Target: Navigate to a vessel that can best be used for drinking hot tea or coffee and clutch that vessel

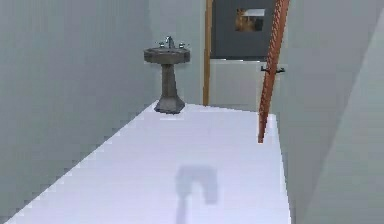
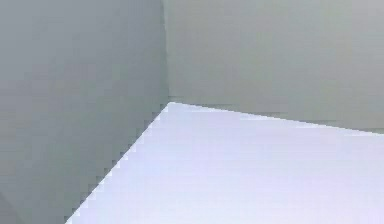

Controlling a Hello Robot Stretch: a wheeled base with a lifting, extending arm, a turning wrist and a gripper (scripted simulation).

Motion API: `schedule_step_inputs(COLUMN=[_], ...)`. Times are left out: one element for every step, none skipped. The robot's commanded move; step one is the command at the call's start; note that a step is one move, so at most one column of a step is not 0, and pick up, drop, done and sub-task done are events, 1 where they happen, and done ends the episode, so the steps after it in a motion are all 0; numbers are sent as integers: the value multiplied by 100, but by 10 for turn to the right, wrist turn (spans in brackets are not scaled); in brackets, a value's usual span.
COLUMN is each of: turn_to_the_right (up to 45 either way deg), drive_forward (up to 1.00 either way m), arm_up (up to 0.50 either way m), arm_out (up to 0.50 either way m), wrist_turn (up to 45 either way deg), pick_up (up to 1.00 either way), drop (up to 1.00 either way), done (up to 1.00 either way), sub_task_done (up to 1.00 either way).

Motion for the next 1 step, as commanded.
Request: schedule_step_inputs(turn_to_the_right=[0], drive_forward=[75], arm_up=[0], arm_out=[0], wrist_turn=[0], pick_up=[0], drop=[0], done=[0], sub_task_done=[0])
